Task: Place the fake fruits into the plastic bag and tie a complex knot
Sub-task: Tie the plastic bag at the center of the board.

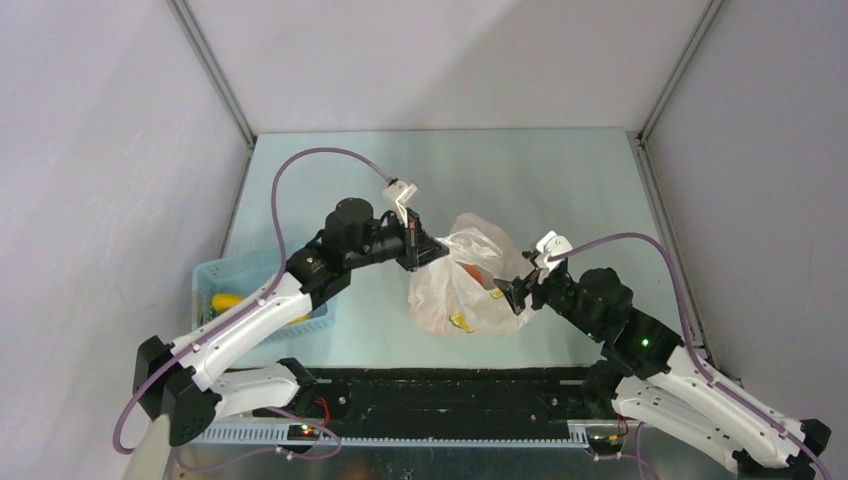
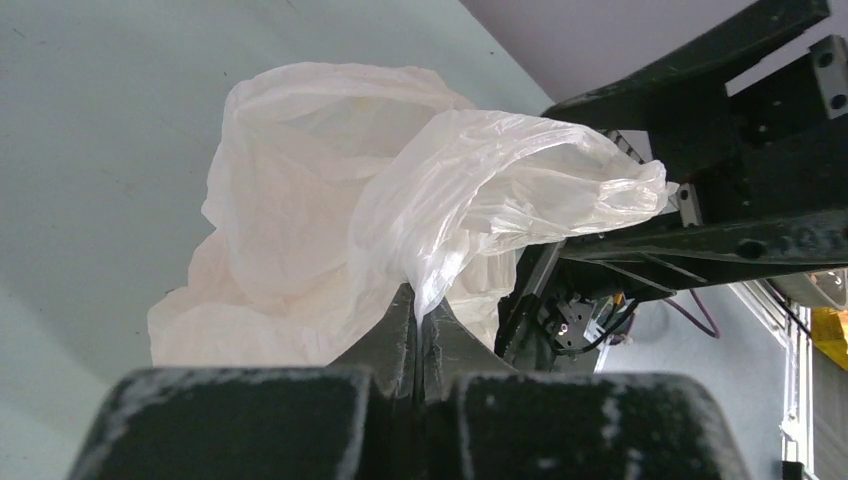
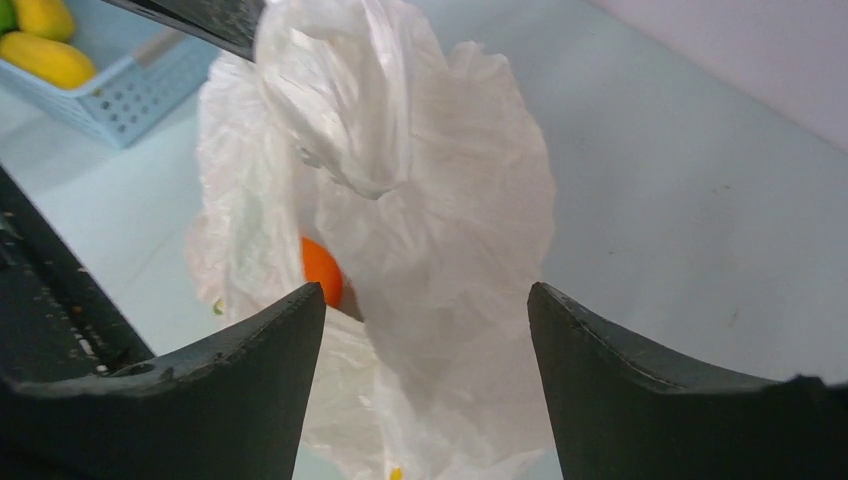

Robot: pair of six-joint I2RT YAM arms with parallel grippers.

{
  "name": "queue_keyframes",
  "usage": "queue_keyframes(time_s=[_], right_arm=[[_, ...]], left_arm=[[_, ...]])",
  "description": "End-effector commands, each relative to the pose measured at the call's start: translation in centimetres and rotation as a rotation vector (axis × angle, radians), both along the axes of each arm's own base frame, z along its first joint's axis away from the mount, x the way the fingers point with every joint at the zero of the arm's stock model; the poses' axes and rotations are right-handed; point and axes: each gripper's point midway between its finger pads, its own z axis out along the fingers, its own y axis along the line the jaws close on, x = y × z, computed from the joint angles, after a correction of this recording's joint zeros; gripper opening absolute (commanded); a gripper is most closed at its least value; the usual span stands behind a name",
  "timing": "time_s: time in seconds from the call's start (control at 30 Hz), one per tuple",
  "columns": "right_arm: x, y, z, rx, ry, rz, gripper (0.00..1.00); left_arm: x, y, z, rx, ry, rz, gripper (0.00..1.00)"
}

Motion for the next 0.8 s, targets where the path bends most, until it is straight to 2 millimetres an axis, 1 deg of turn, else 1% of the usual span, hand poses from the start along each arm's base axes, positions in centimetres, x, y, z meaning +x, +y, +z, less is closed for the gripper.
queue_keyframes(time_s=[0.0, 0.07, 0.1, 0.13, 0.2, 0.23, 0.4, 0.43, 0.47, 0.5, 0.53, 0.6, 0.67, 0.7, 0.73, 0.77], right_arm=[[2.4, 0.5, 1.7, -0.001, -0.115, -0.051, 0.85], [3.1, 1.5, 1.6, 0.004, -0.156, -0.036, 0.9], [3.4, 1.9, 2.0, 0.029, -0.188, -0.032, 0.91], [3.6, 2.5, 1.7, 0.018, -0.201, -0.013, 0.93], [3.7, 3.5, 1.5, 0.015, -0.235, 0.025, 0.93], [4.0, 3.8, 1.7, 0.016, -0.258, 0.033, 0.94], [6.0, 4.0, 1.3, -0.027, -0.312, -0.007, 0.95], [6.3, 4.2, 0.9, -0.043, -0.319, -0.006, 0.95], [6.5, 4.3, 1.3, -0.03, -0.344, -0.011, 0.95], [6.7, 4.2, 1.2, -0.04, -0.359, -0.018, 0.95], [6.8, 4.3, 1.9, -0.015, -0.385, -0.025, 0.95], [7.2, 4.1, 2.5, 0.01, -0.416, -0.052, 0.94], [7.6, 3.7, 3.1, 0.032, -0.431, -0.093, 0.87], [8.0, 3.1, 3.3, 0.037, -0.43, -0.134, 0.75], [8.4, 2.3, 3.6, 0.053, -0.427, -0.191, 0.68], [8.7, 1.8, 3.8, 0.06, -0.427, -0.216, 0.55]], left_arm=[[-0.1, 0.0, 2.3, -0.071, -0.035, -0.006, 0.0], [-0.2, 0.0, 2.4, -0.077, -0.034, -0.015, 0.0], [-0.1, 0.0, 2.4, -0.078, -0.034, -0.016, 0.0], [-0.2, -0.1, 2.4, -0.079, -0.031, -0.022, 0.0], [-0.2, -0.1, 2.5, -0.081, -0.027, -0.025, 0.0], [-0.3, -0.1, 2.5, -0.081, -0.026, -0.029, 0.0], [-0.6, -0.2, 2.8, -0.087, -0.027, -0.056, 0.0], [-0.7, -0.2, 2.9, -0.089, -0.027, -0.064, 0.0], [-0.8, -0.3, 2.9, -0.09, -0.025, -0.07, 0.0], [-0.9, -0.4, 2.9, -0.093, -0.022, -0.08, 0.0], [-1.0, -0.4, 2.9, -0.092, -0.017, -0.083, 0.0], [-1.1, -0.5, 2.8, -0.091, -0.009, -0.095, 0.0], [-1.1, -0.6, 2.9, -0.093, -0.007, -0.098, 0.0], [-1.1, -0.6, 2.9, -0.094, -0.007, -0.098, 0.0], [-1.2, -0.6, 3.0, -0.097, -0.008, -0.099, 0.0], [-1.2, -0.6, 3.0, -0.098, -0.01, -0.099, 0.0]])
